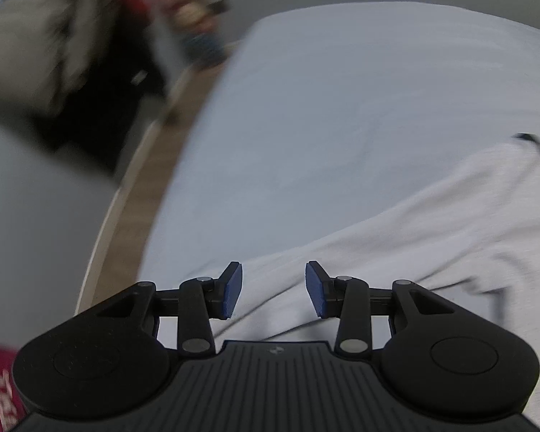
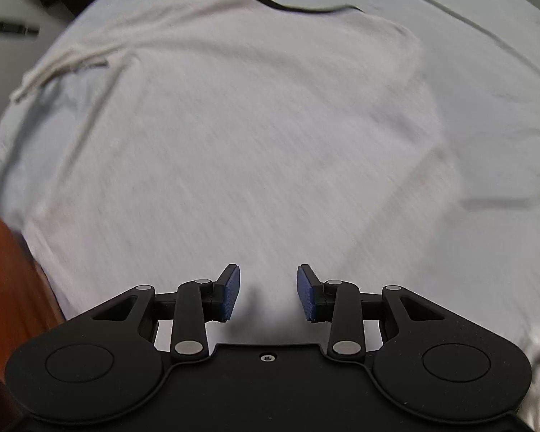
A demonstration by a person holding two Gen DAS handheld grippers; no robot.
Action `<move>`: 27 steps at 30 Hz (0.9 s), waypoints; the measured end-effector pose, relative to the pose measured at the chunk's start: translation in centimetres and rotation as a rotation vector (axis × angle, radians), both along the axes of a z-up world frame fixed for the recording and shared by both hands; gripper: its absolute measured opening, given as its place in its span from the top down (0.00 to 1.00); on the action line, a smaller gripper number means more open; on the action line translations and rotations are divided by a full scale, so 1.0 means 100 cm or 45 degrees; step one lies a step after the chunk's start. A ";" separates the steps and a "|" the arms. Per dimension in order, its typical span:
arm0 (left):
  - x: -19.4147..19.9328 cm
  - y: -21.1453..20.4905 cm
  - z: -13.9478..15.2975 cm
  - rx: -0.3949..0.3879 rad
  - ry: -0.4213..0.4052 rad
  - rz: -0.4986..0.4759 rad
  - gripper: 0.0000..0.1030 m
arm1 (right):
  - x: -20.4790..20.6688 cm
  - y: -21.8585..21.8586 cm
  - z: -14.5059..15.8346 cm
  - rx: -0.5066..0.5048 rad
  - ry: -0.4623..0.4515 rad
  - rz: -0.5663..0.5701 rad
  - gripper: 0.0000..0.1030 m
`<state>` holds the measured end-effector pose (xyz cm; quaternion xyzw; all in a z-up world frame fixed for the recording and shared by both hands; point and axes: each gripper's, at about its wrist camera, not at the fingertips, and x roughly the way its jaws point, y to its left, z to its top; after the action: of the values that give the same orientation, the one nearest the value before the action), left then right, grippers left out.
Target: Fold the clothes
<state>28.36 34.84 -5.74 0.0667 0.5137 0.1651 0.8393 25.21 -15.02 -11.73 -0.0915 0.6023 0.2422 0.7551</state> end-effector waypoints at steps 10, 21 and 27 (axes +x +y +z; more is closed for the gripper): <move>-0.025 0.093 -0.041 0.150 0.129 -0.065 0.63 | 0.098 0.138 -0.013 -0.005 -0.154 0.449 0.67; -0.027 0.124 -0.063 0.160 0.240 -0.510 0.63 | 0.193 0.249 -0.032 -0.276 -0.284 1.175 0.67; -0.027 0.129 -0.085 0.168 0.363 -0.787 0.63 | 0.238 0.298 -0.042 -0.357 -0.266 1.345 0.67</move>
<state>25.67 47.70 -14.20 0.2958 0.5694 -0.0749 0.7633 49.06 14.75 -15.90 -0.5041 0.4229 0.4950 0.5675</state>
